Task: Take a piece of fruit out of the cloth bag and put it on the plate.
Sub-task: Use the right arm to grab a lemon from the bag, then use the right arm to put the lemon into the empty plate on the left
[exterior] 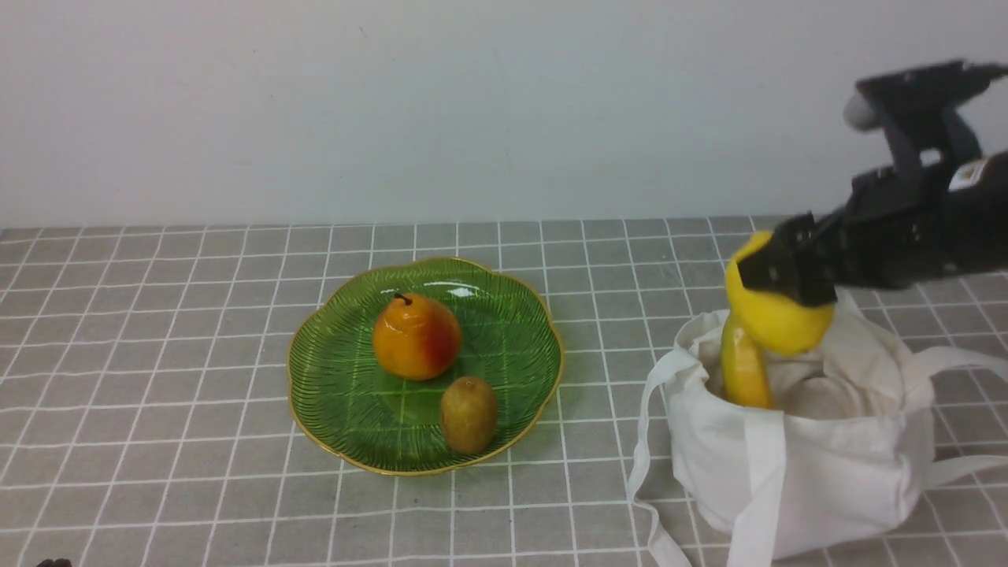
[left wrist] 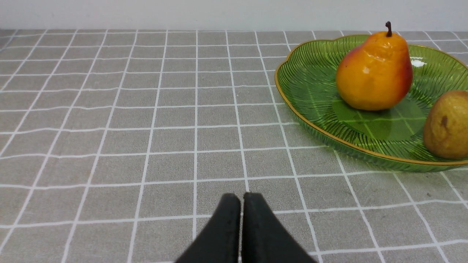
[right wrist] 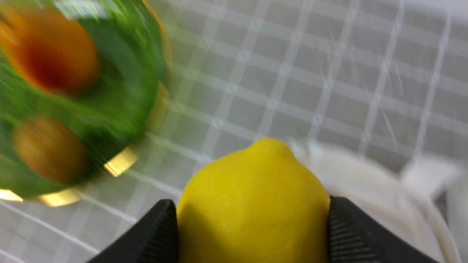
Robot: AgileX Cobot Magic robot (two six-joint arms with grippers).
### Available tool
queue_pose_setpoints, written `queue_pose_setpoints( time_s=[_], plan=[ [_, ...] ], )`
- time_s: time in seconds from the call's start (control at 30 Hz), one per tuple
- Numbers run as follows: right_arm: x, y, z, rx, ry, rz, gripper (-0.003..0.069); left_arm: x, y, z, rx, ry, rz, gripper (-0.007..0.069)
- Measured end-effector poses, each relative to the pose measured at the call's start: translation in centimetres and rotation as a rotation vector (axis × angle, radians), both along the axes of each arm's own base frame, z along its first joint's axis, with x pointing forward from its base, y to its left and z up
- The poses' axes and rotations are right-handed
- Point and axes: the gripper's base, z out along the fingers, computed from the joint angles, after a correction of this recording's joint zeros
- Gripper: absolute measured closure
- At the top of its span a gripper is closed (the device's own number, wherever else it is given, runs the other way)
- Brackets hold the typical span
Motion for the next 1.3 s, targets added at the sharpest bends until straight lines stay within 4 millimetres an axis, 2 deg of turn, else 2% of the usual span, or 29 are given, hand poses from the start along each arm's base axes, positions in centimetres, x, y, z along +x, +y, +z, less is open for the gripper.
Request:
queue_pose_setpoints(
  time_s=[0.07,0.13,0.17,0.27,0.37,0.43,0.6,0.67,0.8,0.93,1.03,1.1,1.17,1.27,1.3],
  plan=[
    [0.3,0.9,2.6,0.073,-0.076,0.039,0.0188,0.0,0.0,0.0,0.0,0.0,0.0,0.0632],
    [0.6,2.2,4.2,0.131,-0.115,0.096,0.0188,0.0,0.0,0.0,0.0,0.0,0.0,0.0632],
    [0.7,2.4,4.5,0.131,-0.128,0.108,0.0188,0.0,0.0,0.0,0.0,0.0,0.0,0.0632],
    [1.5,6.3,4.9,0.148,-0.154,0.257,0.0188,0.0,0.0,0.0,0.0,0.0,0.0,0.0632],
    [3.0,9.5,2.8,0.136,-0.103,0.334,0.0188,0.0,0.0,0.0,0.0,0.0,0.0,0.0632],
    [4.4,11.7,0.2,0.119,-0.052,0.363,0.0188,0.0,0.0,0.0,0.0,0.0,0.0,0.0632],
    [6.9,14.6,-5.0,0.08,0.022,0.371,0.0188,0.0,0.0,0.0,0.0,0.0,0.0,0.0632],
    [7.6,15.3,-7.1,0.062,0.048,0.366,0.0188,0.0,0.0,0.0,0.0,0.0,0.0,0.0632],
    [8.7,15.8,-10.0,0.04,0.07,0.34,0.0188,0.0,0.0,0.0,0.0,0.0,0.0,0.0632],
    [9.0,15.9,-11.2,0.033,0.087,0.329,0.0162,0.0,0.0,0.0,0.0,0.0,0.0,0.0632],
    [9.1,15.9,-11.3,0.035,0.084,0.324,0.0106,0.0,0.0,0.0,0.0,0.0,0.0,0.0632],
    [9.3,15.9,-11.1,0.047,0.078,0.305,0.0029,0.0,0.0,0.0,0.0,0.0,0.0,0.0632],
    [9.2,15.9,-11.0,0.05,0.076,0.302,-0.0006,0.0,0.0,0.0,0.0,0.0,0.0,0.0632],
    [9.1,15.9,-10.5,0.053,0.068,0.303,-0.0026,0.0,0.0,0.0,0.0,0.0,0.0,0.0632],
    [8.9,15.8,-9.7,0.051,0.054,0.312,-0.0025,0.0,0.0,0.0,0.0,0.0,0.0,0.0632]
  ],
)
